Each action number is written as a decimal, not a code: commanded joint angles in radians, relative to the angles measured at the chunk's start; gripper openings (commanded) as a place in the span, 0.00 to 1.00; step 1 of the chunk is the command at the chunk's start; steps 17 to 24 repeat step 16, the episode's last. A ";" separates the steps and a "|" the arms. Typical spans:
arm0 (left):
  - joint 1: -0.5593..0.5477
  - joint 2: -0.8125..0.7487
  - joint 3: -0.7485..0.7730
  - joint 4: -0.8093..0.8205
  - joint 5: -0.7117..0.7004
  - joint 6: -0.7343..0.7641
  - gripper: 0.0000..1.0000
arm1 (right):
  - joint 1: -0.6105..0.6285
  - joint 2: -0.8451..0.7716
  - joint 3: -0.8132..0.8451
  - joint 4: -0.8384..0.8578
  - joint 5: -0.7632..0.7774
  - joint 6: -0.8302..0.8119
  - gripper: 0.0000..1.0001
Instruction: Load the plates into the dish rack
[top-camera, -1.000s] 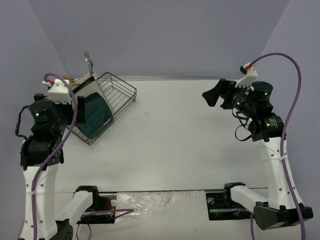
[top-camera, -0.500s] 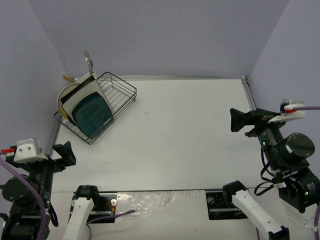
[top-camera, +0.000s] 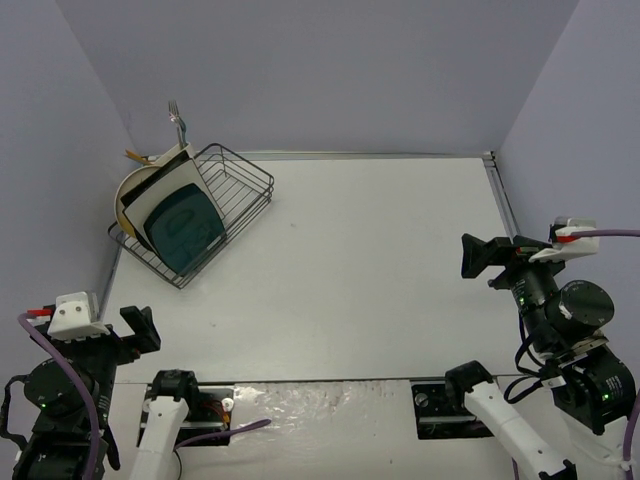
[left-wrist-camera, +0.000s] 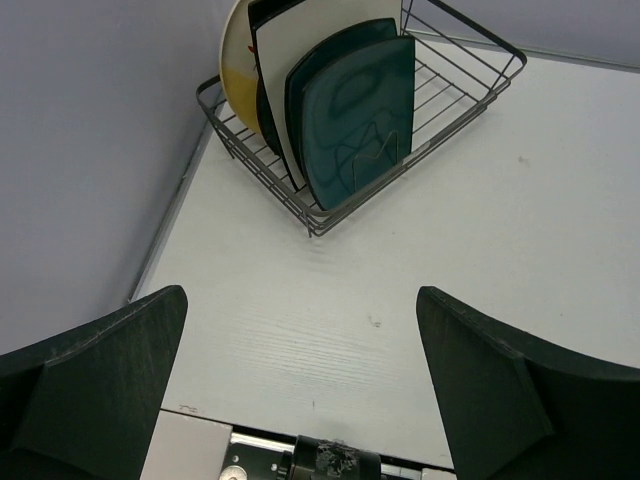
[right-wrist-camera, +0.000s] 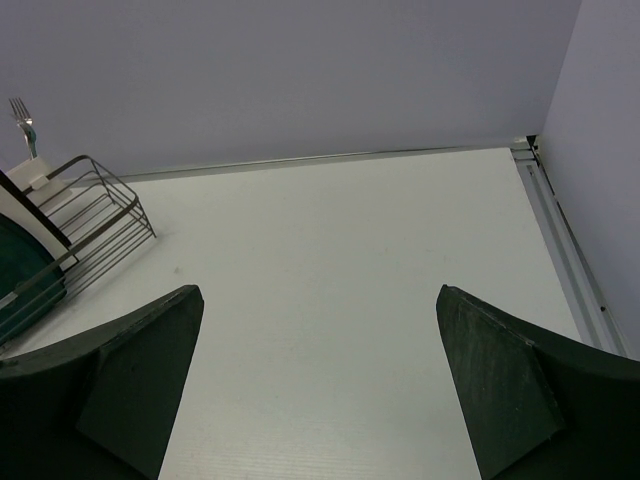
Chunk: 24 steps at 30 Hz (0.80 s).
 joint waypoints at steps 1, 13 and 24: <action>-0.001 0.018 -0.007 0.028 0.004 -0.020 0.97 | 0.007 0.001 -0.007 0.066 0.026 -0.016 1.00; -0.001 0.034 -0.044 0.050 0.021 -0.034 0.97 | 0.011 -0.005 -0.004 0.065 0.040 -0.034 1.00; -0.001 0.042 -0.045 0.053 0.027 -0.035 0.97 | 0.012 -0.003 -0.004 0.067 0.043 -0.035 1.00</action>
